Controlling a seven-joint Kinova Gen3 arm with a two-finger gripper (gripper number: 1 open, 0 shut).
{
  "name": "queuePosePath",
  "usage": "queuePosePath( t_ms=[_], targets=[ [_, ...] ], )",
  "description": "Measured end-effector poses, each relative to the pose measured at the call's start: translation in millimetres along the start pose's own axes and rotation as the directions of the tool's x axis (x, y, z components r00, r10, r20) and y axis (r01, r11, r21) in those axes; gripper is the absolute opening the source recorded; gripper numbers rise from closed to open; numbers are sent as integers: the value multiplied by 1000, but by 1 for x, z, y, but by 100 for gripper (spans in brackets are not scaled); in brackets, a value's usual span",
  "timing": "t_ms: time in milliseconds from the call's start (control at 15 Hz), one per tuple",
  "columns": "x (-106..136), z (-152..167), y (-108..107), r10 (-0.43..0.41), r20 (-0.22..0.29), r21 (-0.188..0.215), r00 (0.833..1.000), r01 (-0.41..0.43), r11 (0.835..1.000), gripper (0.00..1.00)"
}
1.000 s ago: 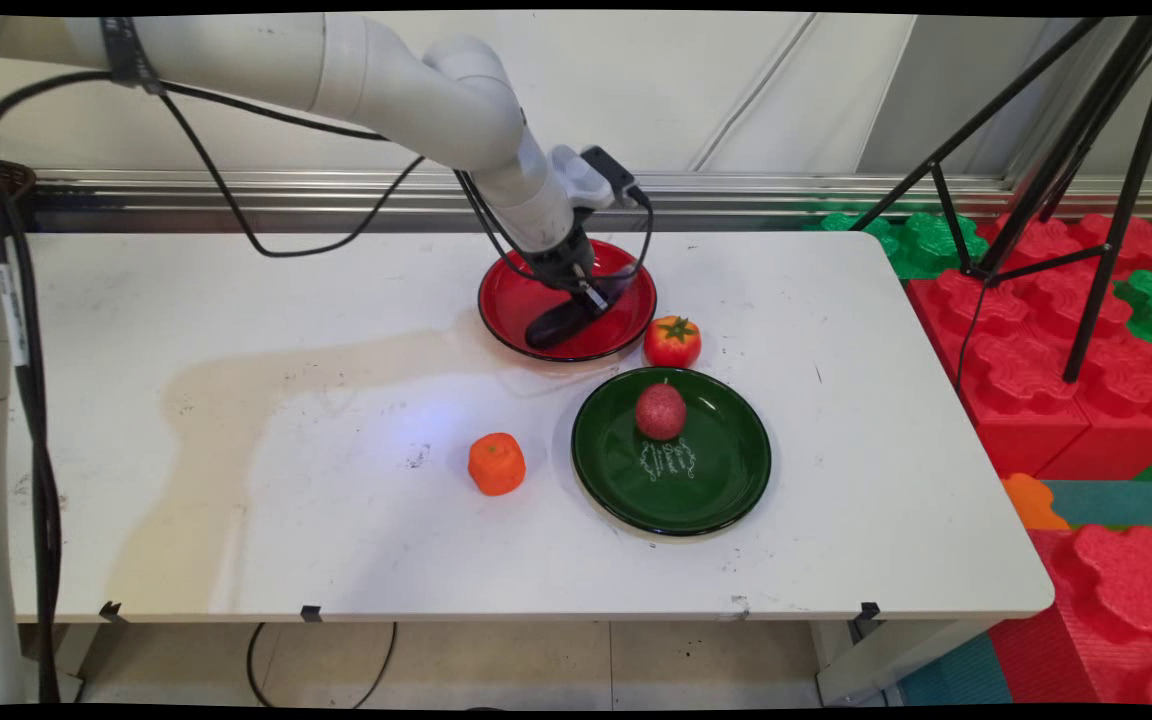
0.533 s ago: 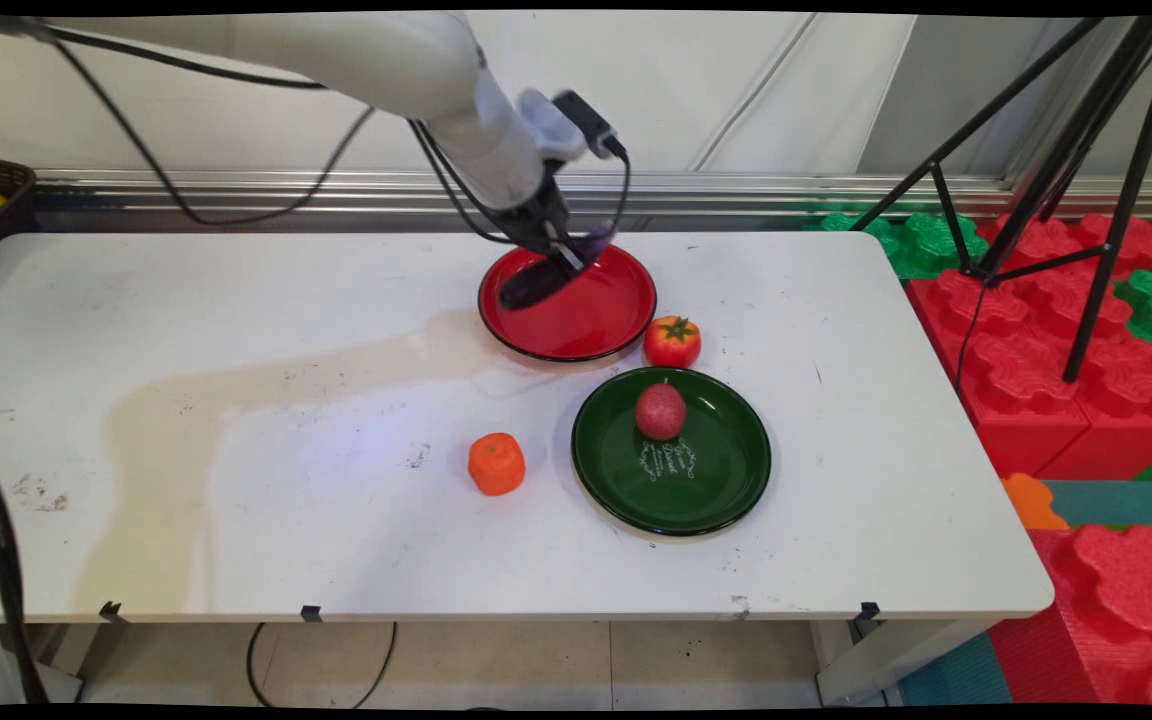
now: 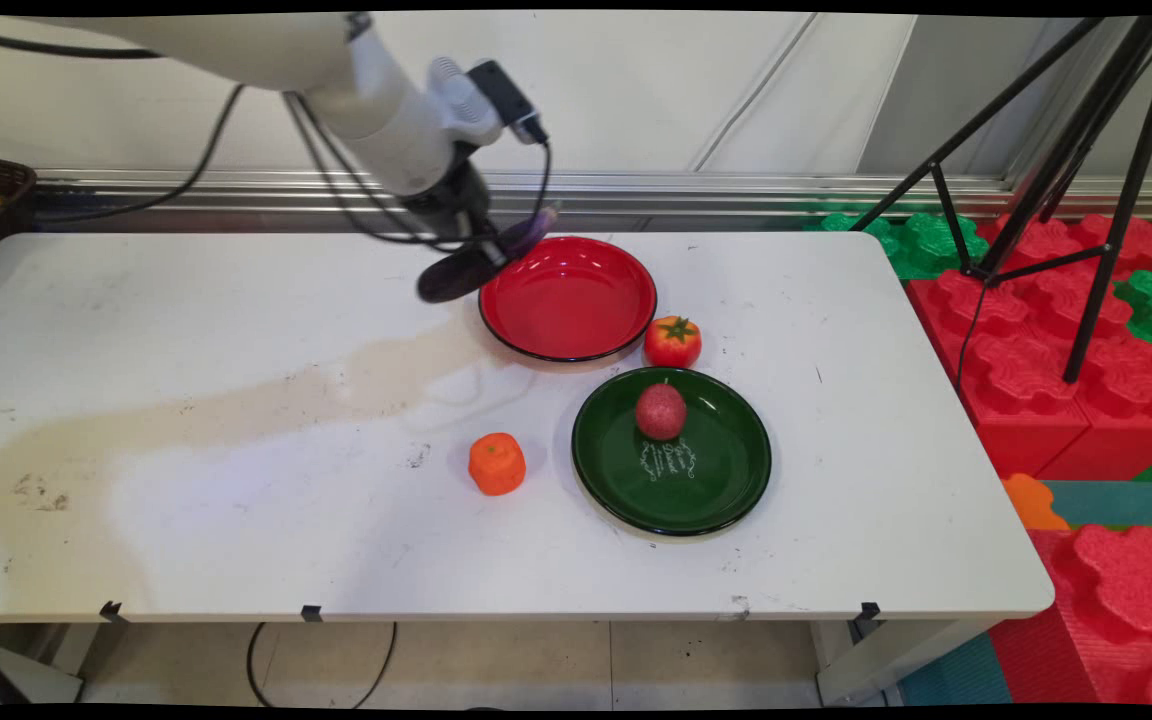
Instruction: Place the picked object on the table
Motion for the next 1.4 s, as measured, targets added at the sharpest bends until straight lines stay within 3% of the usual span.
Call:
queuePosePath(
  t_ms=[400, 667, 1000, 1400],
  targets=[
    [-55, -29, 20, 9, 56, -8, 998, -8, 1000, 0],
    [-80, -32, 35, 12, 87, -16, 996, -11, 1000, 0],
    [-102, -15, 52, 31, 111, -39, 993, -27, 999, 0],
    [-109, 14, 61, 68, 105, -73, 992, -60, 996, 0]
  ],
)
